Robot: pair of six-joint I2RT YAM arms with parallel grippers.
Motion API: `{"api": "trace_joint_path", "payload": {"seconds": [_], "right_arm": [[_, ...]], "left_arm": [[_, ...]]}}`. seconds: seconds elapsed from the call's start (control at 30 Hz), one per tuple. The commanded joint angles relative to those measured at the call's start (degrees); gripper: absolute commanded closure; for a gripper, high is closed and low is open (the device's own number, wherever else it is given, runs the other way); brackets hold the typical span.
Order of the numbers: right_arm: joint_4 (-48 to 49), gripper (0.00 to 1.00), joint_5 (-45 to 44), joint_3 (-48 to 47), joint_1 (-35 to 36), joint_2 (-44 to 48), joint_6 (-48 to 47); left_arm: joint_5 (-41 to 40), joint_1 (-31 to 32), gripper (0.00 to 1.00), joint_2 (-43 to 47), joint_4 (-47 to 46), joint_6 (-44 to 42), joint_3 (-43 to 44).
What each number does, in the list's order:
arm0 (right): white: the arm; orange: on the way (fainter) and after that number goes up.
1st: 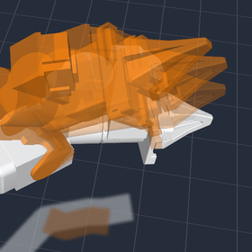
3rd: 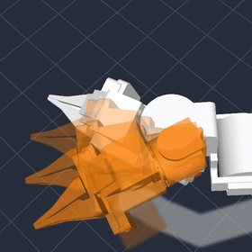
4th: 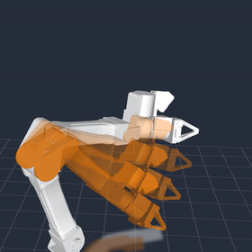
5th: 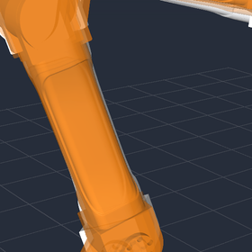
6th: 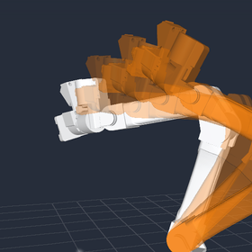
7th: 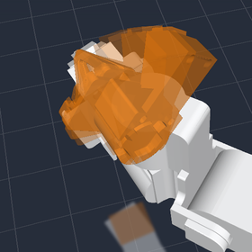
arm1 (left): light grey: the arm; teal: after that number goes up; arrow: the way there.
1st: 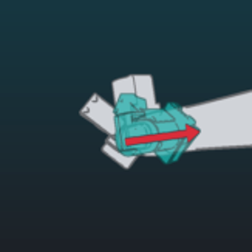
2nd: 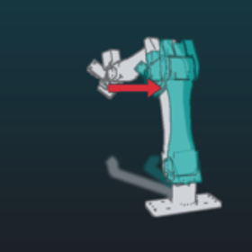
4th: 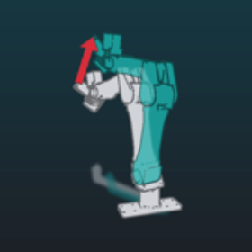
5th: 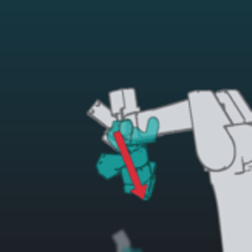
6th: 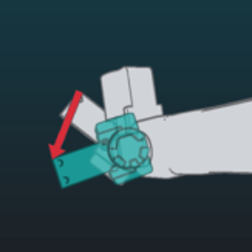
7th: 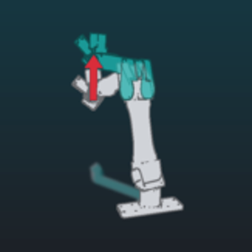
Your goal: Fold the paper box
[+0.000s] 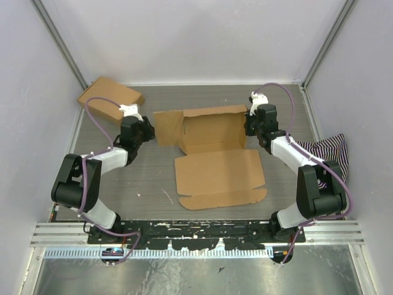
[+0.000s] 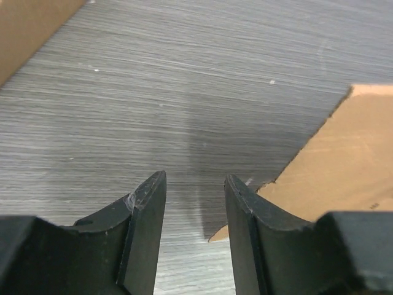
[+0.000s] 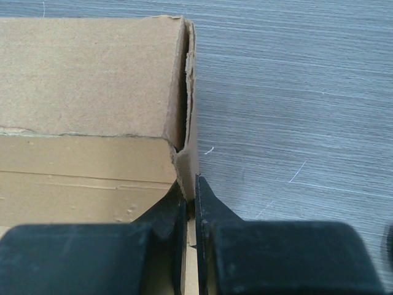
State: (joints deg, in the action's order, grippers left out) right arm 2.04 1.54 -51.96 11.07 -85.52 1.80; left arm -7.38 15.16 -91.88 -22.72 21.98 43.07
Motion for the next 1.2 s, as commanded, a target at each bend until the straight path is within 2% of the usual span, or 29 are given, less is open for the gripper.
{"api": "trace_joint_path", "payload": {"seconds": [0.0,0.27,0.57,0.77,0.93,1.17], "right_arm": [[-2.04,0.99,2.68,-1.64,-0.04,-0.35,0.48],[-2.29,0.98,2.34,-1.65,-0.02,-0.60,0.64],[-2.74,0.98,2.72,-2.02,-0.08,-0.64,0.83],[-3.29,0.98,2.85,-2.60,-0.07,-1.14,1.08],[-3.36,0.98,3.50,-2.41,-0.01,-0.97,1.34],[-3.03,0.98,5.16,-2.11,-0.03,-0.62,1.68]], "left_arm": [[10.39,-0.10,0.51,2.10,-16.34,3.84,-4.73],[20.39,0.03,0.55,2.35,-23.08,8.36,-8.06],[28.88,2.73,0.57,2.53,-23.45,9.31,-7.95],[27.36,7.73,0.57,7.42,-19.47,7.55,-9.68],[21.85,12.61,0.56,11.45,-14.05,4.26,-10.60],[17.21,16.28,0.55,7.85,-10.67,1.07,-6.83]]}}
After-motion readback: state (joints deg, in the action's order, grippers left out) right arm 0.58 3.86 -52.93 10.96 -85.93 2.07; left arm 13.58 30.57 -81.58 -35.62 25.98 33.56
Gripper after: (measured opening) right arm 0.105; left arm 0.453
